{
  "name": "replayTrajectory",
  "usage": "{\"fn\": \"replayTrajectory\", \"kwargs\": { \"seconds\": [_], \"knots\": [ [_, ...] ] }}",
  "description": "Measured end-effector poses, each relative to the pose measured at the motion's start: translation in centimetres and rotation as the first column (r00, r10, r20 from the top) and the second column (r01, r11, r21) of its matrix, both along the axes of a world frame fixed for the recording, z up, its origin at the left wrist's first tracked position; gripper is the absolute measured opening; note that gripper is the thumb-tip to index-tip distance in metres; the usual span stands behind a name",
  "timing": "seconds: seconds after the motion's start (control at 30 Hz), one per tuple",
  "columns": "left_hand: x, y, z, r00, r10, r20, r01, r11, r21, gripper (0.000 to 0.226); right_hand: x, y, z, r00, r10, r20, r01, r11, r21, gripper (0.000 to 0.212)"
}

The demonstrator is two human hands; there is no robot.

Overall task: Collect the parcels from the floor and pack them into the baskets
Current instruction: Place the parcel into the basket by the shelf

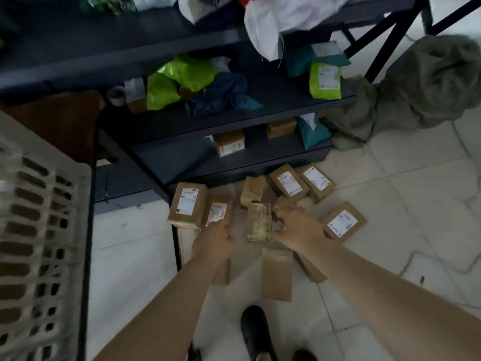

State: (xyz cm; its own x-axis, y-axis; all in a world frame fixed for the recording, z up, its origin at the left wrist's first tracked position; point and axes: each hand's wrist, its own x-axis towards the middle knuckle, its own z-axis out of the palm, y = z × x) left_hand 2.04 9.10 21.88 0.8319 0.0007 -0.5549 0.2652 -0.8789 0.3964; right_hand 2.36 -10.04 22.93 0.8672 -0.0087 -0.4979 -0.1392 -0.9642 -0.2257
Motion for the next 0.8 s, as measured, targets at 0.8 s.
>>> {"fn": "replayTrajectory", "kwargs": {
  "seconds": [0.8],
  "knots": [
    [13.2,-10.6,-41.4,0.727,0.507,-0.463,-0.668,0.679,-0.305,0.052,11.1,-2.7,-43.8,0.818,-0.496,-0.292,0.575,0.709,0.408,0.077]
  ]
}}
